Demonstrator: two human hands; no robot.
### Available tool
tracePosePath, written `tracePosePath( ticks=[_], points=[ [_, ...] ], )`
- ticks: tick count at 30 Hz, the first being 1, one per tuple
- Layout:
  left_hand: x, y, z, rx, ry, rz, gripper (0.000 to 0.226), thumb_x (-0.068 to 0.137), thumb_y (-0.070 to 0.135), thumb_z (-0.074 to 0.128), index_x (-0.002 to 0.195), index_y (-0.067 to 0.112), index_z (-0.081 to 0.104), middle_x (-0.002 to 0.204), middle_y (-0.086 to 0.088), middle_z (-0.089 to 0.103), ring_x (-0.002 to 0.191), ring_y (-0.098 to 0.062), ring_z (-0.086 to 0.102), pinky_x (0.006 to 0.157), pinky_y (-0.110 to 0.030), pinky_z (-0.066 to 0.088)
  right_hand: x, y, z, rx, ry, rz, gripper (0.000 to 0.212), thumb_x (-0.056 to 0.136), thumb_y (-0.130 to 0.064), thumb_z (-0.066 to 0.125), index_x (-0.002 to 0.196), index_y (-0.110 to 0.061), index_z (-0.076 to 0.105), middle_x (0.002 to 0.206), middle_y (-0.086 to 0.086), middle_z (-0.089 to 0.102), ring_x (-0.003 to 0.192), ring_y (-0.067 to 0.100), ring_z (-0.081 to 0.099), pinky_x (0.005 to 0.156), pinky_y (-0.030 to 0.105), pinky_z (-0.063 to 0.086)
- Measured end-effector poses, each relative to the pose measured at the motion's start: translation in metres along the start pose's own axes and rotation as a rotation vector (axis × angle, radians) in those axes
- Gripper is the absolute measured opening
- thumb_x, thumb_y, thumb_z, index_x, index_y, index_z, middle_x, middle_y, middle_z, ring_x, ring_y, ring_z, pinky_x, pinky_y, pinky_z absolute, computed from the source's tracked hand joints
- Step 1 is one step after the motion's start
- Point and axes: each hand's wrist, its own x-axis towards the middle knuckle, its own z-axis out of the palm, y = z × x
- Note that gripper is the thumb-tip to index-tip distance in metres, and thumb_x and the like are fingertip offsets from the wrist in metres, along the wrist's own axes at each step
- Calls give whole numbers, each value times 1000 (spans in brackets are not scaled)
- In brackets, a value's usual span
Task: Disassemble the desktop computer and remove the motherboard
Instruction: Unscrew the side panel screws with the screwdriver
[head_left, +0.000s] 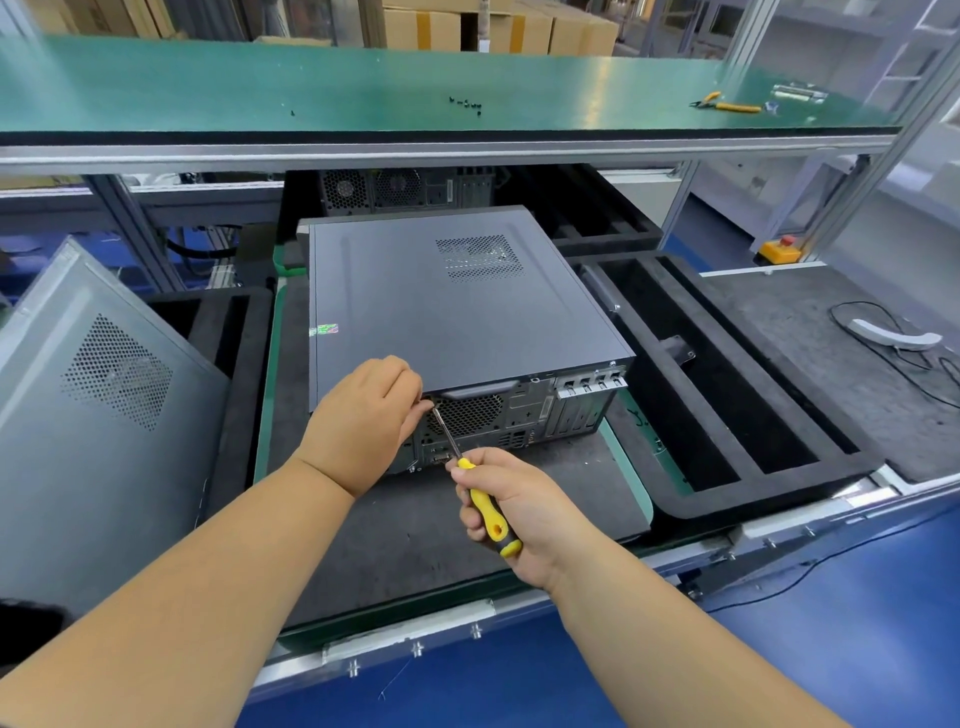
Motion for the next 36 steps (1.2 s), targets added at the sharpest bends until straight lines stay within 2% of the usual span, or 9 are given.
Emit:
tracePosePath(
  ticks=[5, 12, 18, 25, 36],
  points=[
    [-2, 1, 2, 6, 36, 2, 17, 84, 15, 70, 77, 4, 59, 76, -9, 54, 64, -25, 50, 59, -35, 48, 0, -3, -4, -5, -18, -6, 14, 92, -14, 61, 105, -8, 62, 70, 3, 55, 55, 12, 51, 49, 22, 43],
    [-2, -2, -1, -35, -26, -21, 20, 75, 10, 78, 83, 7, 59, 83, -6, 55, 72, -24, 51, 66, -34, 49, 7, -8, 1, -27, -38, 18, 12, 91, -15, 62, 102, -10, 64, 70, 3, 56, 54, 12, 51, 48, 21, 43],
    [-5, -6, -2, -101, -39, -15, 14, 79, 2, 70, 91, 7, 66, 92, -5, 59, 82, -24, 55, 72, -35, 50, 13, -8, 6, -25, -40, 52, 15, 90, -16, 64, 104, -9, 65, 70, 4, 57, 54, 12, 52, 48, 22, 43],
    [-3, -9, -1, -142, -51, -57, 14, 79, 3, 69, 89, 12, 64, 93, 2, 57, 85, -19, 52, 76, -32, 48, 14, -6, 6, -39, -27, 42, 12, 90, -16, 63, 101, -11, 65, 69, 3, 57, 54, 12, 52, 47, 21, 43],
    [0, -6, -3, -149, -60, -80, 15, 77, 3, 69, 85, 12, 63, 90, 1, 57, 83, -18, 51, 75, -29, 48, 14, -8, 4, -50, -29, 33, 10, 90, -15, 63, 99, -12, 66, 68, 2, 57, 54, 12, 51, 48, 22, 42]
  ],
)
